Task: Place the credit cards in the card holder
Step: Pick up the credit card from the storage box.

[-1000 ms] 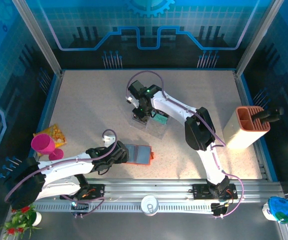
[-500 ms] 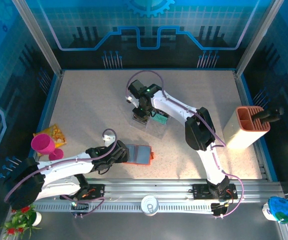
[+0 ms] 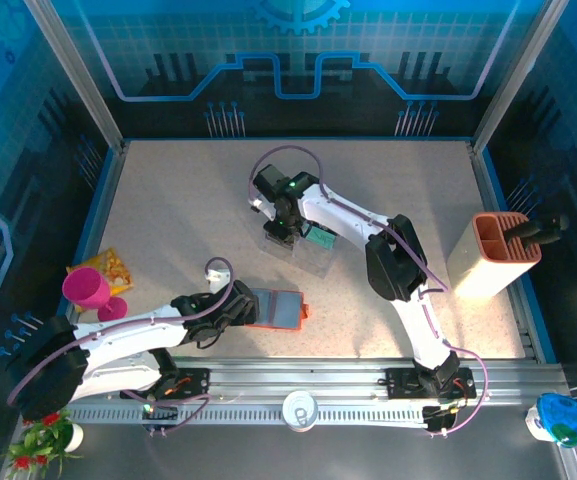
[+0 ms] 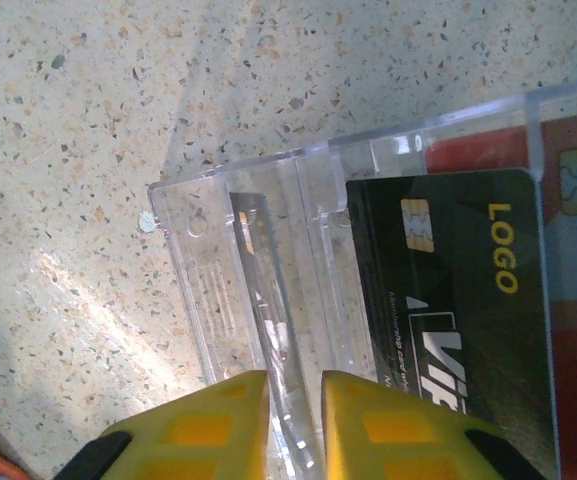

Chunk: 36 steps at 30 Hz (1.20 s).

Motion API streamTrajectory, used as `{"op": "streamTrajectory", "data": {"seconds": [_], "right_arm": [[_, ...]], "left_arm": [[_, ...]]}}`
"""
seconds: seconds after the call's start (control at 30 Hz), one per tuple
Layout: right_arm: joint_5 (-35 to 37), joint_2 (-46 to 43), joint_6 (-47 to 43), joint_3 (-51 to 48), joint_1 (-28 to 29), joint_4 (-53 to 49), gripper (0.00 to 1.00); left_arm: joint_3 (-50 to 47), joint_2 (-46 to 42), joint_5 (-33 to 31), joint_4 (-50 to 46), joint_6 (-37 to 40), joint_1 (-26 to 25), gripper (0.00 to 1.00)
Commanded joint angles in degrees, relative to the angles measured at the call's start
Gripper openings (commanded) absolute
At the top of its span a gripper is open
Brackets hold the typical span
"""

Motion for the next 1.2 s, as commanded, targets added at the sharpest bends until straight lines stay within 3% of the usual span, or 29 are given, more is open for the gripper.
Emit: {"op": "streamTrajectory", "data": {"seconds": [0.0, 0.33, 0.67, 1.17], "right_arm": [[0.31, -0.09, -0.91, 2.10, 0.58, -1.82, 0.17], [-1.35, -2.59, -2.14, 4.63, 0.49, -3.24, 0.02], [-5.48, -10.45, 2.31, 2.49, -0.08, -1.73, 0.00], [-16.84, -41.59, 23.04, -43.16, -4.41, 24.80, 0.00]], "left_arm": [[1.43, -0.64, 0.70, -0.30, 0.88, 0.52, 0.99], [2.15, -1.14, 2.32, 0.92, 2.63, 0.54, 0.99], [3.76, 0.45, 6.21, 3.18, 4.27, 0.44, 0.99], [5.76, 7.24, 6.75, 7.42, 0.29, -2.93, 0.99]]}}
